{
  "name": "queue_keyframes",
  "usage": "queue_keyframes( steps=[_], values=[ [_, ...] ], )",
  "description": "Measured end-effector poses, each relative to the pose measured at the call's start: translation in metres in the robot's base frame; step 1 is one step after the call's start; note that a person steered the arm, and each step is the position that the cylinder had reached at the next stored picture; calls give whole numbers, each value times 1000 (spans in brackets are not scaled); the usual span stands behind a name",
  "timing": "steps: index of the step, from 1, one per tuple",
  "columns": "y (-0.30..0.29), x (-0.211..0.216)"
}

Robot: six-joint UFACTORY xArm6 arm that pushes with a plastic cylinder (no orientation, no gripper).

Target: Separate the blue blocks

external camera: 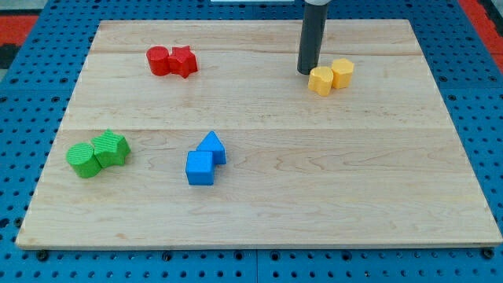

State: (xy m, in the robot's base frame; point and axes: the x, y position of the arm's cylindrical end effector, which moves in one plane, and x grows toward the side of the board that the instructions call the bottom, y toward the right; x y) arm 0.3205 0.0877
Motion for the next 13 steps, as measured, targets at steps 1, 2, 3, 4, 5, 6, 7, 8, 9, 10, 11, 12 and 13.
queue_keyframes(
  steps=[1, 2, 3, 4, 5, 6, 7, 8, 9, 10, 11, 12, 13],
  values=[
    [0, 0],
    [1, 0],
    [1, 3],
    [-29, 42],
    [-93, 60],
    [-150, 94],
    [-154, 123],
    [-177, 138],
    [-198, 158],
    [-201, 180],
    [-198, 188],
    [-195, 196],
    [-182, 202]
  ],
)
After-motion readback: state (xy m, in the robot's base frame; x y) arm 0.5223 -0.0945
